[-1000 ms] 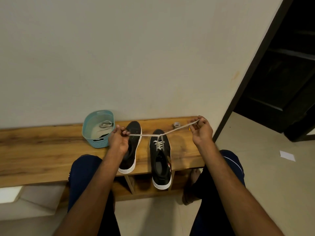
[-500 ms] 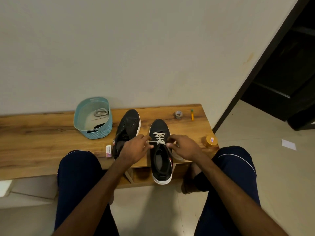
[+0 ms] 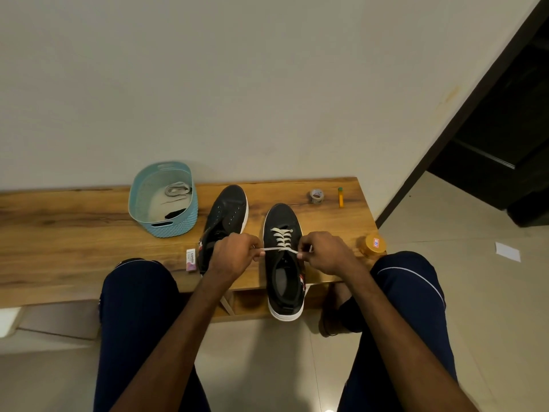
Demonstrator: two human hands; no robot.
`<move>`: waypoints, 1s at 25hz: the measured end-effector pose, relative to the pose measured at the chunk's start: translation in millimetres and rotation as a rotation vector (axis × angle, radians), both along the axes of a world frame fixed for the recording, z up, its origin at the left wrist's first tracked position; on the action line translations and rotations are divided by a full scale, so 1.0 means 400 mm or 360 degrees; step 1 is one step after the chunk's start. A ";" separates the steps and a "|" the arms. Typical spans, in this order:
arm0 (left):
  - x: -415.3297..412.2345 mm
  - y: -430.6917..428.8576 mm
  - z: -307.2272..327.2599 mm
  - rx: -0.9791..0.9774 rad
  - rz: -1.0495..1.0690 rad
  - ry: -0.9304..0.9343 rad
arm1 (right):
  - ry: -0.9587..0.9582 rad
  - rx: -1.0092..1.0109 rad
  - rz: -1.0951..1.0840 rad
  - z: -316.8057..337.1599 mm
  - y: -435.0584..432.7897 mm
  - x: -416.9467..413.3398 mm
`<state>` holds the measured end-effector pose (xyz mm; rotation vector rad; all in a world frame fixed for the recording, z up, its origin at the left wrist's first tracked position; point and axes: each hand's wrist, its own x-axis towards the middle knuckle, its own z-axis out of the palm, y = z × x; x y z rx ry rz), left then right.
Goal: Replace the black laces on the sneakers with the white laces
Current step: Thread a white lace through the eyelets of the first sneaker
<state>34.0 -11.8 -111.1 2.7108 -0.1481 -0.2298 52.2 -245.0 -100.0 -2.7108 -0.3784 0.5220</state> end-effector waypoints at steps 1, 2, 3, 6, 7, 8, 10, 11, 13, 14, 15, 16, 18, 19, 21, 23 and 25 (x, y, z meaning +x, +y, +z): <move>-0.001 0.001 -0.001 -0.0063 -0.0066 0.0051 | 0.0092 0.0035 0.0009 -0.002 0.001 0.002; -0.003 0.003 -0.002 -0.0211 -0.0139 0.0091 | 0.0221 0.0173 -0.0030 0.001 -0.001 0.005; -0.006 0.006 -0.003 -0.0428 -0.0195 0.0130 | 0.0381 0.0403 -0.0111 0.013 -0.004 0.005; -0.021 -0.011 0.013 -0.1211 -0.0086 0.0244 | 0.0639 0.0992 -0.0319 0.049 -0.013 -0.001; -0.024 -0.030 0.019 -0.1437 0.0008 0.0223 | 0.0656 0.1125 -0.0386 0.055 -0.010 -0.006; -0.026 -0.053 0.022 -0.1620 0.0115 0.0176 | 0.0663 0.1263 -0.0445 0.053 -0.005 -0.011; -0.029 -0.098 0.027 -0.1849 0.0316 0.0006 | 0.0678 0.1544 -0.0563 0.039 0.019 -0.025; -0.029 -0.115 0.023 -0.1902 0.0402 -0.0084 | 0.0660 0.1676 -0.0630 0.032 0.037 -0.033; -0.029 -0.132 0.010 -0.1933 0.0515 -0.0197 | 0.0539 0.1860 -0.0781 0.017 0.068 -0.043; -0.027 -0.133 0.004 -0.1921 0.0526 -0.0221 | 0.0461 0.1915 -0.0842 0.009 0.079 -0.042; -0.024 -0.128 -0.001 -0.1896 0.0504 -0.0224 | 0.0401 0.1953 -0.0878 0.003 0.086 -0.039; -0.021 -0.121 -0.004 -0.1864 0.0452 -0.0205 | 0.0356 0.1972 -0.0889 -0.003 0.090 -0.035; -0.018 -0.112 -0.004 -0.1754 0.0313 -0.0190 | 0.0333 0.1969 -0.0879 -0.015 0.088 -0.026; -0.015 -0.110 -0.005 -0.1666 0.0268 -0.0213 | 0.0338 0.1952 -0.0870 -0.021 0.087 -0.023; -0.014 -0.112 -0.009 -0.1532 0.0275 -0.0284 | 0.0331 0.1910 -0.0850 -0.028 0.084 -0.022; -0.015 -0.115 -0.005 -0.1489 0.0373 -0.0344 | 0.0299 0.1893 -0.0859 -0.033 0.083 -0.023; -0.016 -0.119 -0.001 -0.1458 0.0409 -0.0378 | 0.0261 0.1928 -0.0917 -0.032 0.082 -0.026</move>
